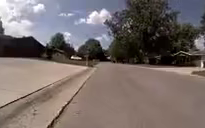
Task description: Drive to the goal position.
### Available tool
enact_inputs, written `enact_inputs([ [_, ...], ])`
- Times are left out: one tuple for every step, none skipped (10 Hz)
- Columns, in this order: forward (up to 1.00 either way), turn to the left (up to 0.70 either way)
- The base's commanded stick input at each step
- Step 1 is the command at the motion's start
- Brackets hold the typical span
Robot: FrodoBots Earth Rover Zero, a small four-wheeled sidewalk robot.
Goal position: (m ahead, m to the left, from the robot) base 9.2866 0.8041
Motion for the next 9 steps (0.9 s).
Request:
enact_inputs([
  [1.0, 0.0],
  [1.0, 0.0],
  [1.0, 0.0],
  [1.0, 0.0],
  [1.0, 0.0],
  [1.0, 0.0],
  [1.0, 0.0],
  [1.0, 0.0],
  [1.0, 0.0],
])
